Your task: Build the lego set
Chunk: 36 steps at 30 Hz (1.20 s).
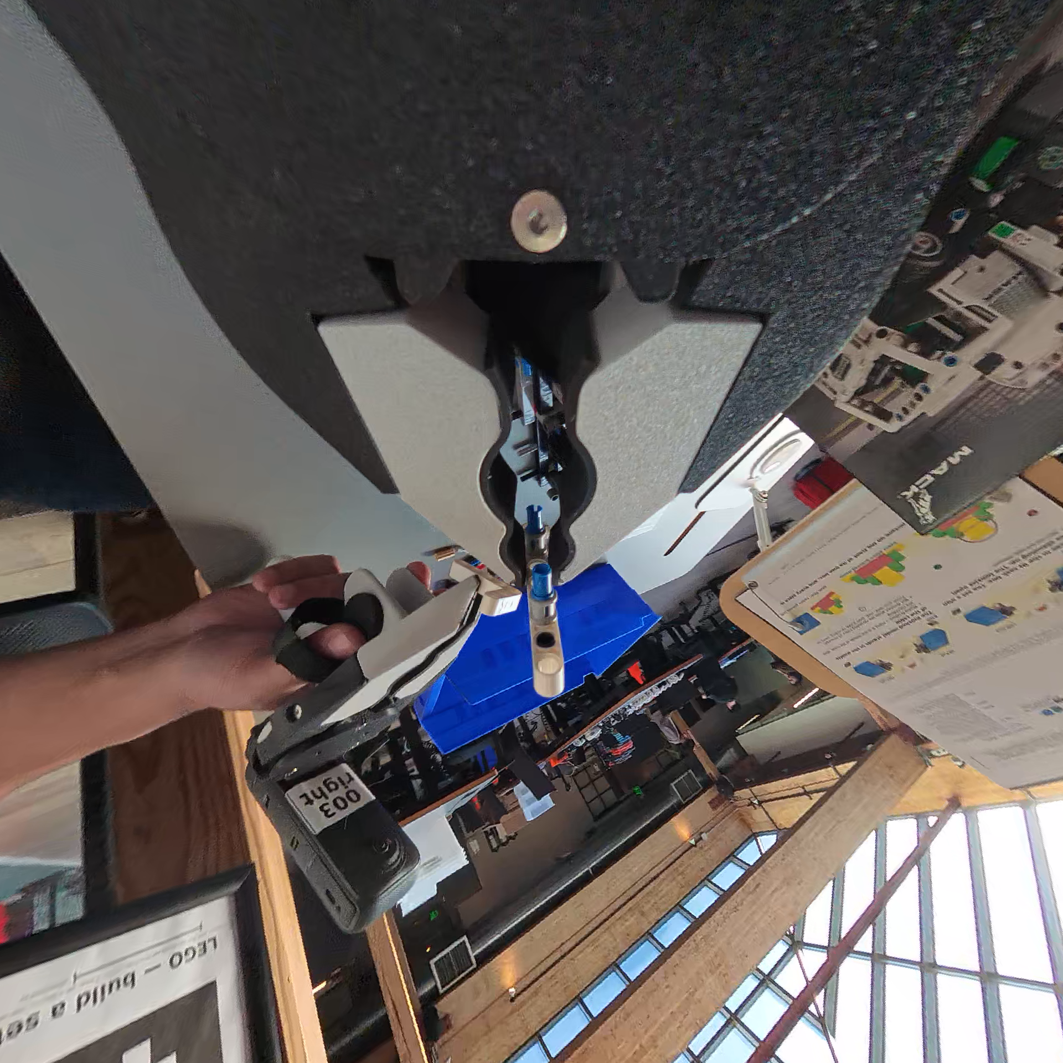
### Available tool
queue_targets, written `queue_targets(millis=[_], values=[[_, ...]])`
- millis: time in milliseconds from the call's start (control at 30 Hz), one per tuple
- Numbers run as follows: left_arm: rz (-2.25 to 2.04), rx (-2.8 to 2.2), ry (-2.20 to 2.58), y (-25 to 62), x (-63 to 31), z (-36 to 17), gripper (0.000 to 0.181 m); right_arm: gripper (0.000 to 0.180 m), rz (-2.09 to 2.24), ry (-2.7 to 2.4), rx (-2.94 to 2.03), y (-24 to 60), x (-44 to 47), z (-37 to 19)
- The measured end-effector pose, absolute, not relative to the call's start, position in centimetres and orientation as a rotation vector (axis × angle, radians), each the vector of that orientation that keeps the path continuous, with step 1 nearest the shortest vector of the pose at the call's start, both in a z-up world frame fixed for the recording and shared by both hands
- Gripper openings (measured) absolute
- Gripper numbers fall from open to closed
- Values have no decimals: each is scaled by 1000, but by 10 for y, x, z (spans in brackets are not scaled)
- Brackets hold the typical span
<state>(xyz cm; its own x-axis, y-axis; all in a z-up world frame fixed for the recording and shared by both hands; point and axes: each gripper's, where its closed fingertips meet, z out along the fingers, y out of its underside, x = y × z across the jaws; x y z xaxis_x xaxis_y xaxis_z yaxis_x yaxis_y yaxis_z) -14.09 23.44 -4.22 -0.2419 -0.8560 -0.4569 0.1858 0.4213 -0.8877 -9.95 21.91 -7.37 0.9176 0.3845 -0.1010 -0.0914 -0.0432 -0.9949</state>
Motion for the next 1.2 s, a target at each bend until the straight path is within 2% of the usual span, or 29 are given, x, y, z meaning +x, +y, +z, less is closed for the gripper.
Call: queue_targets(millis=[167, 300, 733, 1200], values=[[-714, -403, 1518, 225, -137, -59, 5, 6, 481, -237, -1458, 210, -102, -63], [-597, -308, 1482, 222, -136, -62, 4, 6, 425, -264, -1453, 211, -102, -63], [-576, -330, 1527, 222, -132, -72, 5, 6, 353, -348, -1497, 211, -115, -72], [-276, -427, 1507, 251, -126, -75, 5, 6, 244, -379, -1507, 212, -116, -74]])
